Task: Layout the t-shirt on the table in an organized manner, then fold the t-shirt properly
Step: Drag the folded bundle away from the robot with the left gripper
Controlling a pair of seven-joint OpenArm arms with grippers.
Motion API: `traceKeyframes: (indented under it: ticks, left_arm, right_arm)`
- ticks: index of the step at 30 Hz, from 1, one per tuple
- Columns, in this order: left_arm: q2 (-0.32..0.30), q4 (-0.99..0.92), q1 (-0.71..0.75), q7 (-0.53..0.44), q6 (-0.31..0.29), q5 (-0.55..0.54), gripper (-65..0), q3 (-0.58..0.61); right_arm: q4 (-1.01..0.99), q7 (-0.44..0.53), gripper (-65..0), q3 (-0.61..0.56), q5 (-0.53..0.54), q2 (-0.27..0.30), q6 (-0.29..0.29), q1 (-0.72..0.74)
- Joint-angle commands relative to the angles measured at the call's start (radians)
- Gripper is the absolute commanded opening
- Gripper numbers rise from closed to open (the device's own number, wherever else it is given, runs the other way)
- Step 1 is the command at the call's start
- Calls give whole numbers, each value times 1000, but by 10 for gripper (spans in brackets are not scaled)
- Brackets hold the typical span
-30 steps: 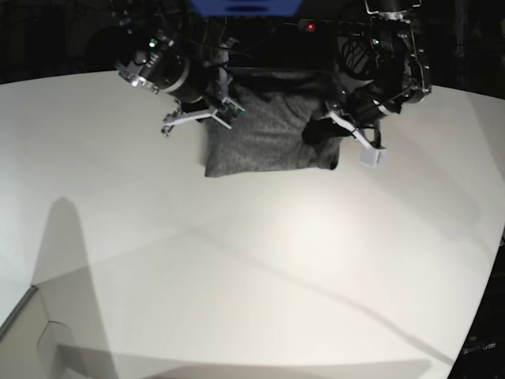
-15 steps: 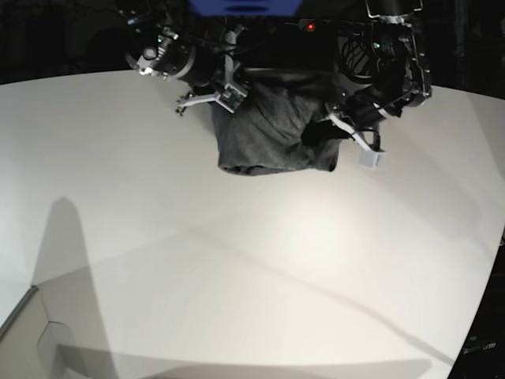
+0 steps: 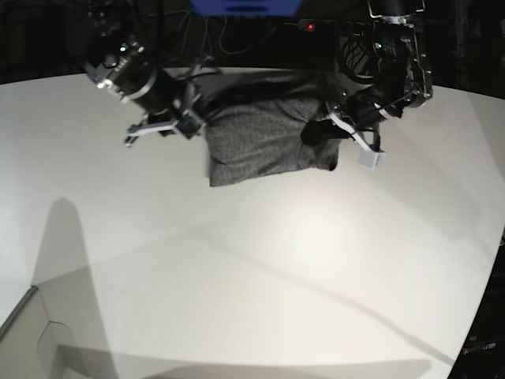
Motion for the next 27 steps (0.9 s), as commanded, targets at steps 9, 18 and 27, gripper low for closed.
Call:
traceKeyframes:
  ticks: [9,18,27]
  left_arm:
    - [-84,-9,-125,32,23,60,-649,76]
    - [-199,-9,-447,21,21,206,-648,515]
    - [-128,-52,-669,-93,18,396,-648,961]
  right_arm:
    - [18,23,-535,190,9,1,-4,7]
    - [16,24,-535,328,9,1,-4,22]
    - [10,23,-535,458,9,-5,-4,38]
